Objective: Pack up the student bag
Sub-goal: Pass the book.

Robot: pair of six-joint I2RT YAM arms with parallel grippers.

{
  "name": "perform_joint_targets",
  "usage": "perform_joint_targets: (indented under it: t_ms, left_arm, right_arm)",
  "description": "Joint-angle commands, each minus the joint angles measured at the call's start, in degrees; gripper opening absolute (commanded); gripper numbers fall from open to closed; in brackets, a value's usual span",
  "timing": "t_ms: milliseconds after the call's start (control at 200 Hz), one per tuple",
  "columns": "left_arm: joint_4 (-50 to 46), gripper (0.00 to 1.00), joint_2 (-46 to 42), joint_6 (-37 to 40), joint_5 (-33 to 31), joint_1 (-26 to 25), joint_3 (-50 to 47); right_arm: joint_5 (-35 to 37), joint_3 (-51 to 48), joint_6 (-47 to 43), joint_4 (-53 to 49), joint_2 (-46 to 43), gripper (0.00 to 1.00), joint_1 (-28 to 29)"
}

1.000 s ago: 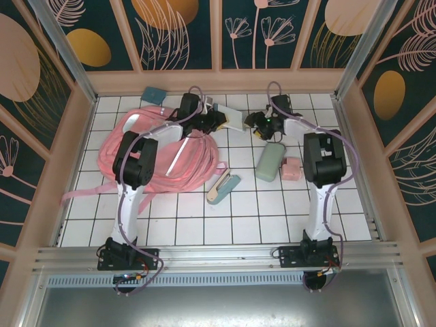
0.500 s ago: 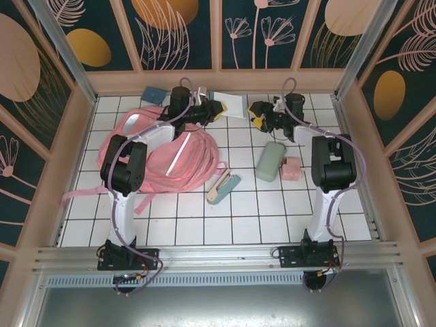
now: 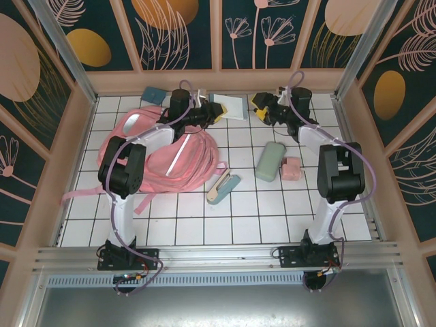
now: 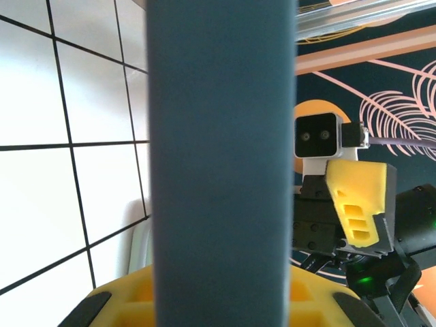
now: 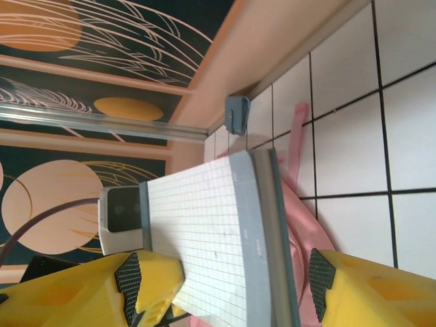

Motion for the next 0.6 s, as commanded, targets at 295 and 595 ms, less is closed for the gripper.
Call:
perform_joint_targets:
  t_ms: [295,595]
  left_arm:
    - [9.05,0.00,-6.40,-2.92,2.37,-0.20,-4.46]
    - [12.32,0.00,-7.33,-5.32,3.81,-0.20,-5.20]
  right_arm:
    - [-4.63,4.63,-0.35,1.34,3.97,0.70,4.38]
    - [-7.57,4.42,2.75,5.35,5.97,0.70,4.35]
